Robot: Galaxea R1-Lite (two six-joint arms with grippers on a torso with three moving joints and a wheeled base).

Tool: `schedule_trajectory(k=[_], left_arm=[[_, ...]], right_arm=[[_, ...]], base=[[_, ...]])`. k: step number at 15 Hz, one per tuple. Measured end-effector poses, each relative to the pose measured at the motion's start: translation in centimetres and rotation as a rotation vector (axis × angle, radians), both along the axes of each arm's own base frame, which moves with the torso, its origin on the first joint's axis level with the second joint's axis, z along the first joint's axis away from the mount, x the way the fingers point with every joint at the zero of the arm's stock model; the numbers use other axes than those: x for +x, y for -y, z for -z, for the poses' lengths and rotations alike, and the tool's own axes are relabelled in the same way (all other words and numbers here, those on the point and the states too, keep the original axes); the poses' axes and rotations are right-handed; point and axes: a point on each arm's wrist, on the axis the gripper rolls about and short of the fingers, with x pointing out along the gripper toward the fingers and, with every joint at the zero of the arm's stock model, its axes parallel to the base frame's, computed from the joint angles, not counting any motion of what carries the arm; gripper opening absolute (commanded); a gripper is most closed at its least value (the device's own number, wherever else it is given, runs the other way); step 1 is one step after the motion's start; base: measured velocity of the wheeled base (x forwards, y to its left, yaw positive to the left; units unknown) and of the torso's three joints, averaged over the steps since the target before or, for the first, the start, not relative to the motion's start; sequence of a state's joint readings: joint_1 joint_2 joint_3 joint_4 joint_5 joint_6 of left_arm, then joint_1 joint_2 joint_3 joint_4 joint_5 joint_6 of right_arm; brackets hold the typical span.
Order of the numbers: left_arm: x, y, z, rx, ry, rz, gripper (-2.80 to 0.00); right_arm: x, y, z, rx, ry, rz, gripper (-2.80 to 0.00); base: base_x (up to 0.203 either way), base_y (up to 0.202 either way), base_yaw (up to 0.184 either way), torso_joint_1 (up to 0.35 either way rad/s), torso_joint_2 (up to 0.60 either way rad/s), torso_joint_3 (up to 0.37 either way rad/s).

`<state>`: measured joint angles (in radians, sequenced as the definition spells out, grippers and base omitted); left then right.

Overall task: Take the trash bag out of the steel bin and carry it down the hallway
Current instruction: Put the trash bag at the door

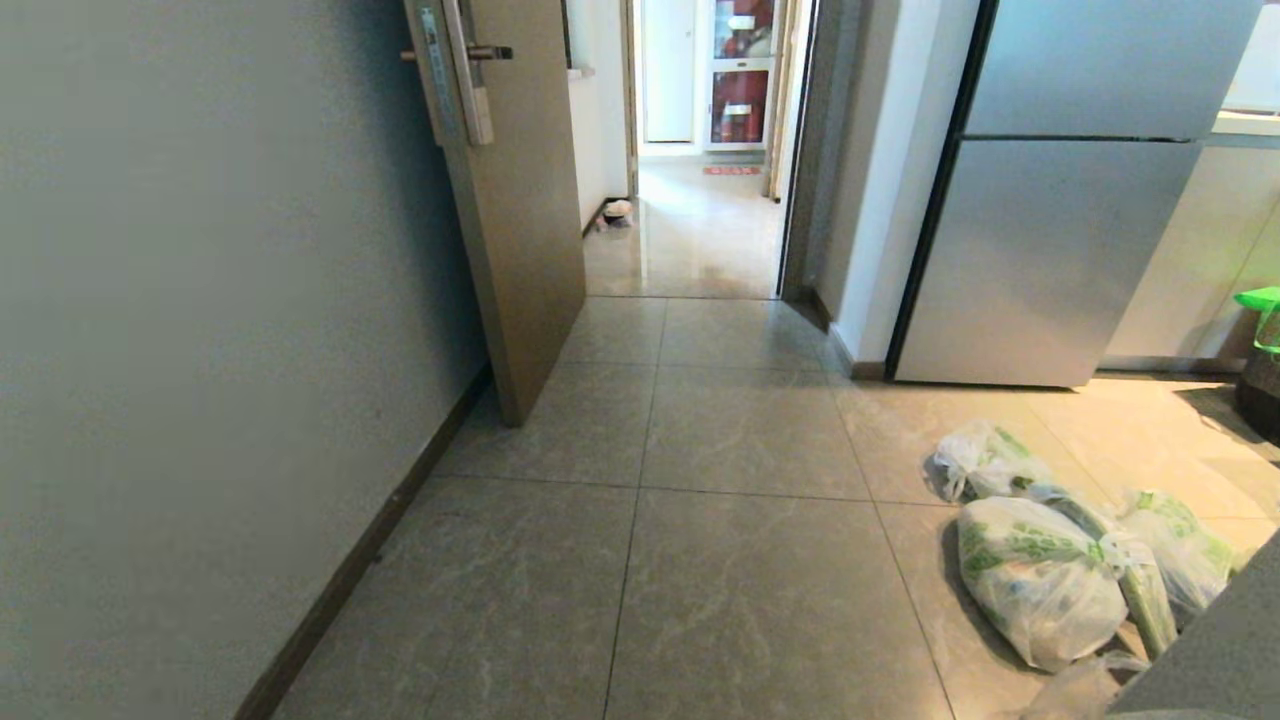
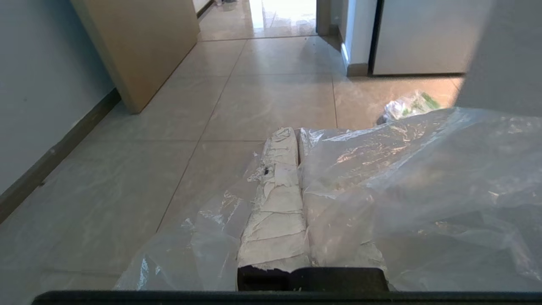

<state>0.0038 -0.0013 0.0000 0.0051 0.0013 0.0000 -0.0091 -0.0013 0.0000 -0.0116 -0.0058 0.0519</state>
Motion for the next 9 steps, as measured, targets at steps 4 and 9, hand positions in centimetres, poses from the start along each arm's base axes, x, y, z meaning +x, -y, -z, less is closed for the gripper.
schedule_trajectory(k=[4,9], left_arm=[[0.00,0.00,-0.01,0.001,0.001,0.000,-2.80],[0.00,0.00,-0.01,0.002,0.001,-0.001,-2.80]], right_arm=[[0.00,0.00,0.00,0.000,0.000,0.000,-2.80],[0.00,0.00,0.00,0.000,0.000,0.000,-2.80]], base=[[0.191,0.000,0.001,0.002,0.00,0.001],[0.190,0.000,0.000,0.003,0.00,0.003]])
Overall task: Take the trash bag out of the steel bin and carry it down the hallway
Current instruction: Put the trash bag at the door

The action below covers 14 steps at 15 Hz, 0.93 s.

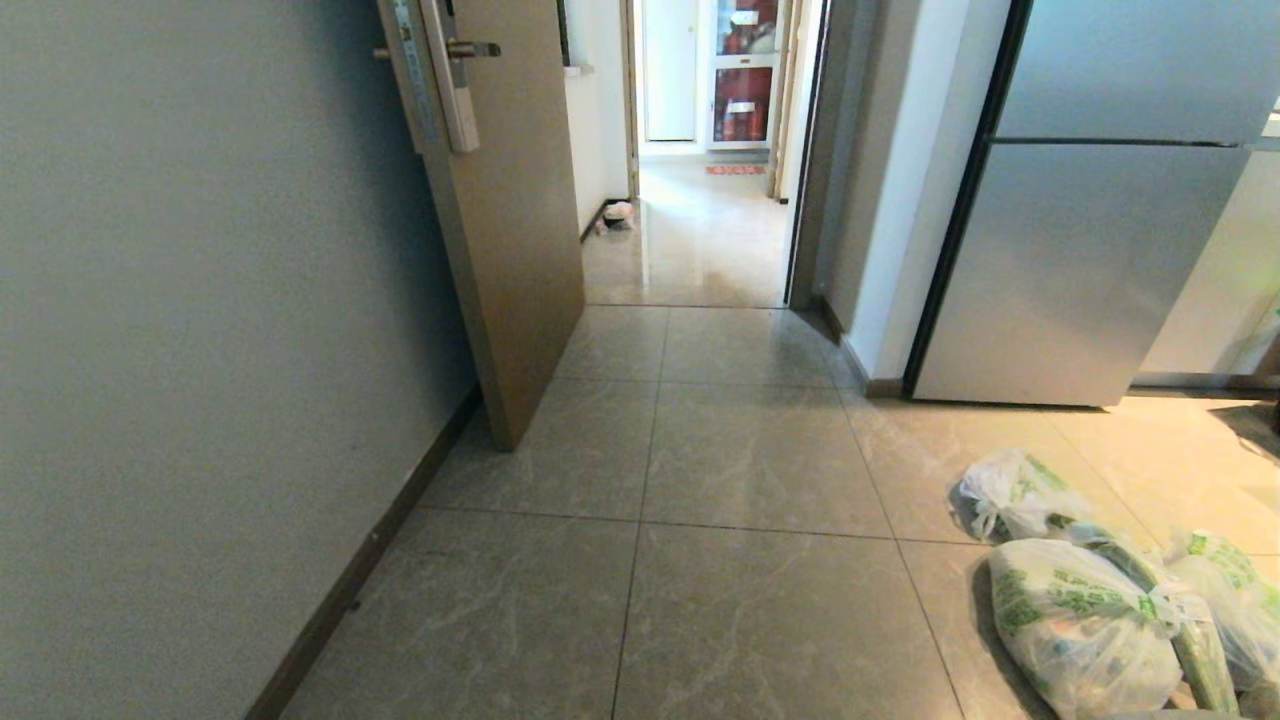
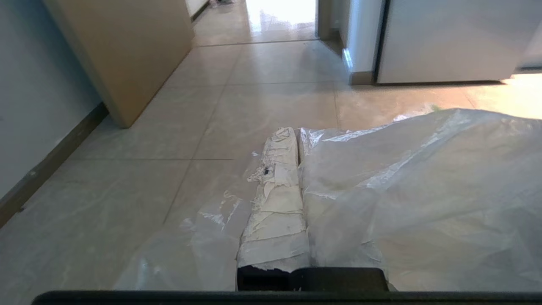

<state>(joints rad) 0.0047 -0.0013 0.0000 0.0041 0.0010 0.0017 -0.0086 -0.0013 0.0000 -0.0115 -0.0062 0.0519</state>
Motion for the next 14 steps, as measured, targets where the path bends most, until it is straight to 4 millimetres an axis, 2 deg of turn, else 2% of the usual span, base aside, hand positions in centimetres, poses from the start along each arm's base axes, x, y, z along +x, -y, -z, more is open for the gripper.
schedule_trajectory(k=[14], left_arm=[[0.00,0.00,0.00,-0.001,0.000,0.000,-2.80]], right_arm=[[0.00,0.00,0.00,0.000,0.000,0.002,-2.80]], base=[[0.194,0.000,0.001,0.003,0.00,0.002]])
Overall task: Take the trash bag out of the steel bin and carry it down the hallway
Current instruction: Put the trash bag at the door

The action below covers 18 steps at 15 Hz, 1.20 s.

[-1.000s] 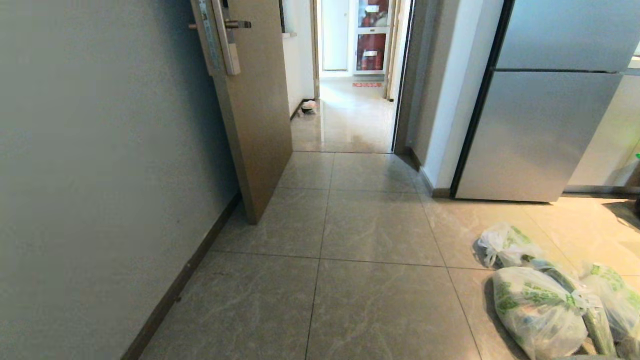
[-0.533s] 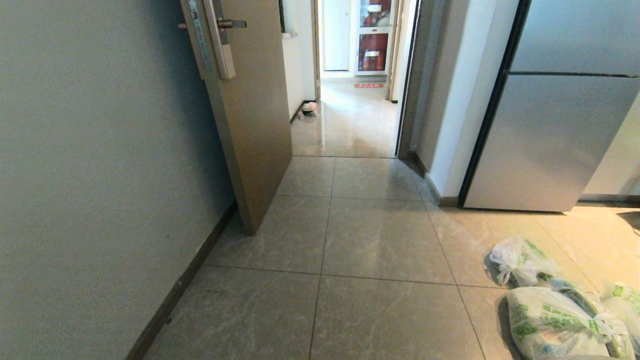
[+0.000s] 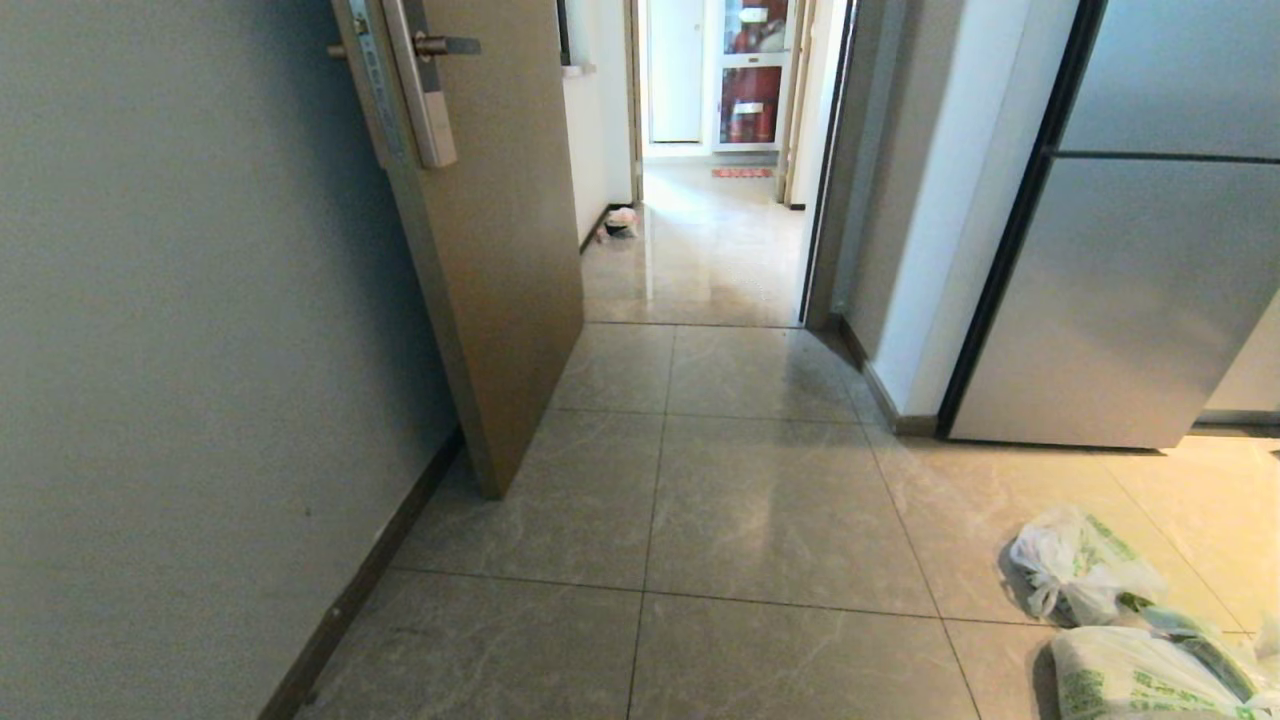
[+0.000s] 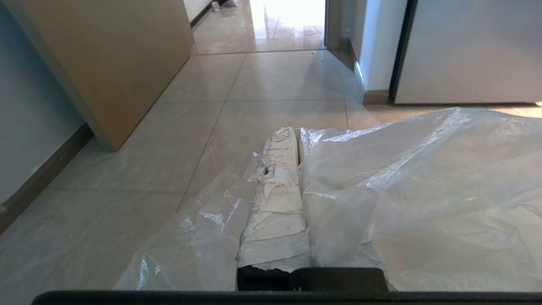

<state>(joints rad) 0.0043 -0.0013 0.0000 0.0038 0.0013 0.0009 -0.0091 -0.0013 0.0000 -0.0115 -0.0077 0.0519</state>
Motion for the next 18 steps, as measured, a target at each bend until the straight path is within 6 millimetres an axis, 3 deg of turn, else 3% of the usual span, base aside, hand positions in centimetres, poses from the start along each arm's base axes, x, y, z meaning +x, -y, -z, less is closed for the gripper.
schedule_trajectory(k=[18], left_arm=[[0.00,0.00,0.01,-0.001,-0.001,0.000,-2.80]], right_arm=[[0.00,0.00,0.00,0.000,0.000,-0.002,-2.80]], base=[[0.193,0.000,0.001,0.001,0.00,0.004]])
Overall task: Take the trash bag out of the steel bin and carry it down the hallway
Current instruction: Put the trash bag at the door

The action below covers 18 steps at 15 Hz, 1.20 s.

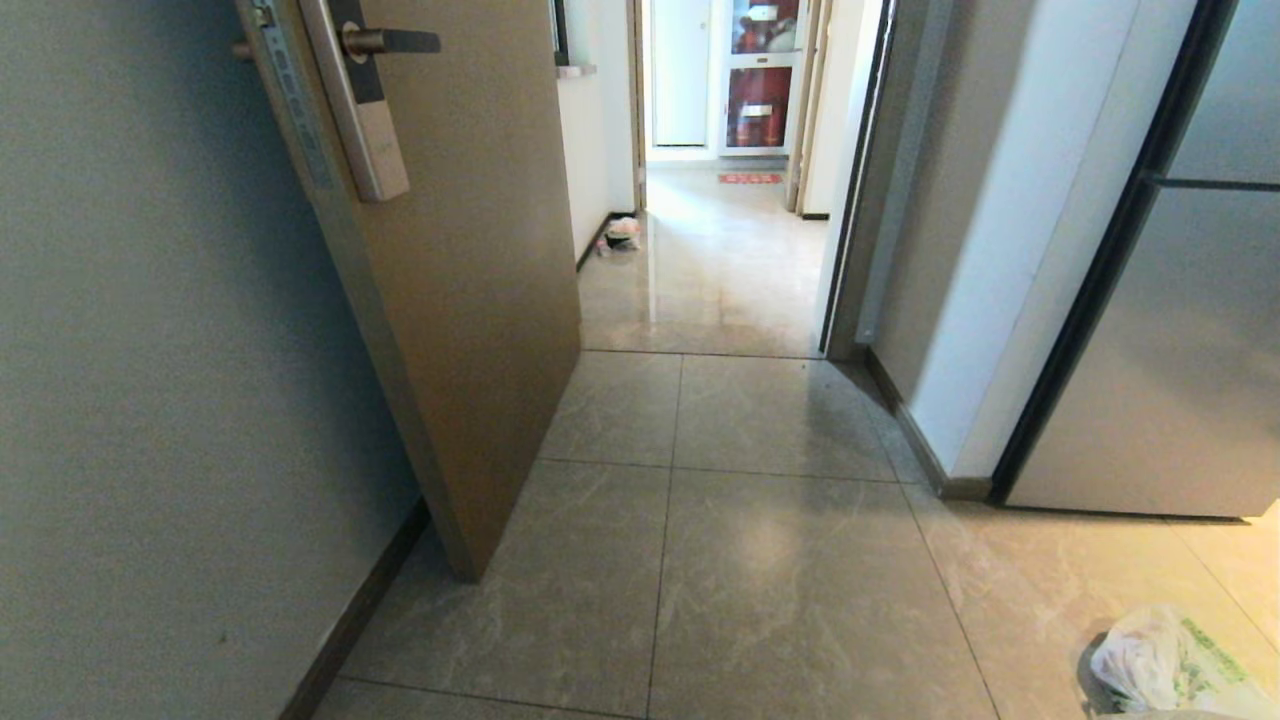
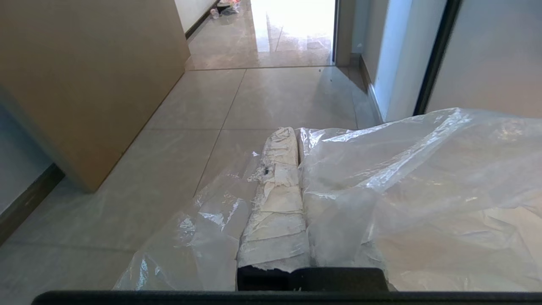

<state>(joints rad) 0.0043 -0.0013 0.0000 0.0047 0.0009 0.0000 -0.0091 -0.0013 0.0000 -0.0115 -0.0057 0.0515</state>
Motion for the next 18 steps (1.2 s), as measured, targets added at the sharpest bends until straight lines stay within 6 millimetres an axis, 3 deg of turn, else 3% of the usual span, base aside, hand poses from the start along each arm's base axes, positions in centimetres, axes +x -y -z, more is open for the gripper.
schedule_trajectory(k=[18], left_arm=[[0.00,0.00,0.00,0.000,0.000,0.000,-2.80]], right_arm=[[0.00,0.00,0.00,-0.002,0.000,0.000,-2.80]], base=[[0.186,0.000,0.001,0.003,0.00,0.002]])
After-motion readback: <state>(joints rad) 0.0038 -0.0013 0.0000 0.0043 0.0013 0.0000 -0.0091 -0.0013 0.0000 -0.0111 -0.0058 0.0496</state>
